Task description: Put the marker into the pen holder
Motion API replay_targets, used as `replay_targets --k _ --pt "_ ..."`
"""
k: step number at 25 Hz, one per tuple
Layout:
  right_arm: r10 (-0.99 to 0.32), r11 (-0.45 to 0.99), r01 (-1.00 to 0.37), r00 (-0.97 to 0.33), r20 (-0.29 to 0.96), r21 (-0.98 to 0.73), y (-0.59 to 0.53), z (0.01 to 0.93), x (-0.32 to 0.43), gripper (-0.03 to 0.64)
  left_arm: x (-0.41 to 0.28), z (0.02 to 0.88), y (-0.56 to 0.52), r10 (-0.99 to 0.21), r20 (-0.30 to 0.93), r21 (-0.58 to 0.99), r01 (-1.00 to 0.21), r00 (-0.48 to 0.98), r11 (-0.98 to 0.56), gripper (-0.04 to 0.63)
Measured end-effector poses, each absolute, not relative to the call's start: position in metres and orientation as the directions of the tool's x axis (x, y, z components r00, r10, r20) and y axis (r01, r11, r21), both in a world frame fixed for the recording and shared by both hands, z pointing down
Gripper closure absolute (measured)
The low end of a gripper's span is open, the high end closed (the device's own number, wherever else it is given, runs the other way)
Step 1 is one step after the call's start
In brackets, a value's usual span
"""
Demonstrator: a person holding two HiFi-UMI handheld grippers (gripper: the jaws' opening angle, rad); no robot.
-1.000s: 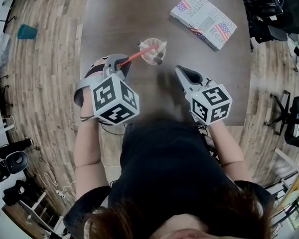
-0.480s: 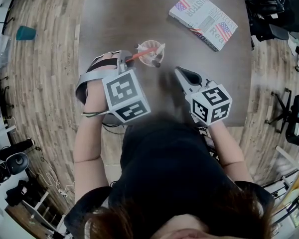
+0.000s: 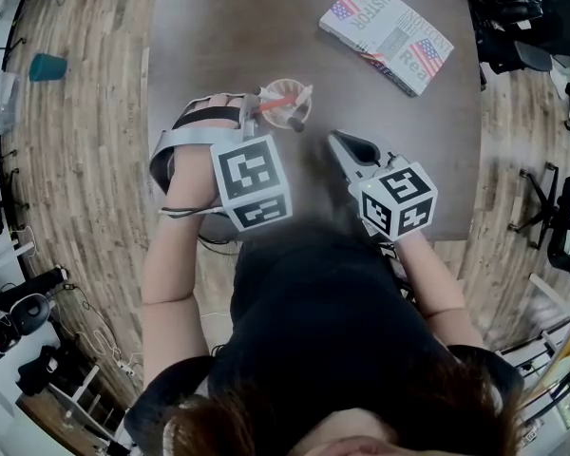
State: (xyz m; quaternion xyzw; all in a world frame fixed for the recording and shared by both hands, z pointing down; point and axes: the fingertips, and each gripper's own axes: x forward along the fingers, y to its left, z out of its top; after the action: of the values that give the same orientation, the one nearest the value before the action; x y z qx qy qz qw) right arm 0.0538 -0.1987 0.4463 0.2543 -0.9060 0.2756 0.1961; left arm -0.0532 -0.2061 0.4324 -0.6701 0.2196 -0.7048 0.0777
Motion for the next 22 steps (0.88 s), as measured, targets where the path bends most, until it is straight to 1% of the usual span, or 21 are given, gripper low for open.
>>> replay_targets --k 4,12,18,22 --pt "-0.357 0.713 -0.576 -0.789 0.500 -0.400 -0.199 0.450 0.056 0.600 -0.052 0.436 -0.211 -0.411 0.909 -0.417 -0.188 -0.073 -0.889 0.526" --pt "-0.365 0.712 -0.581 -0.786 0.498 -0.395 -0.199 0.448 0.058 0.600 -0.040 0.423 -0.218 -0.478 0.877 -0.452 -0.267 0.038 -0.851 0.503" --pt "-0.377 0.713 -0.587 -0.782 0.496 -0.383 -0.195 0.445 0.060 0.600 -0.034 0.410 -0.218 -0.547 0.826 -0.467 -0.379 0.135 -0.799 0.485" --pt "-0.384 0.714 -0.590 -0.780 0.494 -0.377 -0.190 0.441 0.060 0.600 -0.031 0.403 -0.212 -0.572 0.791 -0.421 -0.485 0.216 -0.766 0.486"
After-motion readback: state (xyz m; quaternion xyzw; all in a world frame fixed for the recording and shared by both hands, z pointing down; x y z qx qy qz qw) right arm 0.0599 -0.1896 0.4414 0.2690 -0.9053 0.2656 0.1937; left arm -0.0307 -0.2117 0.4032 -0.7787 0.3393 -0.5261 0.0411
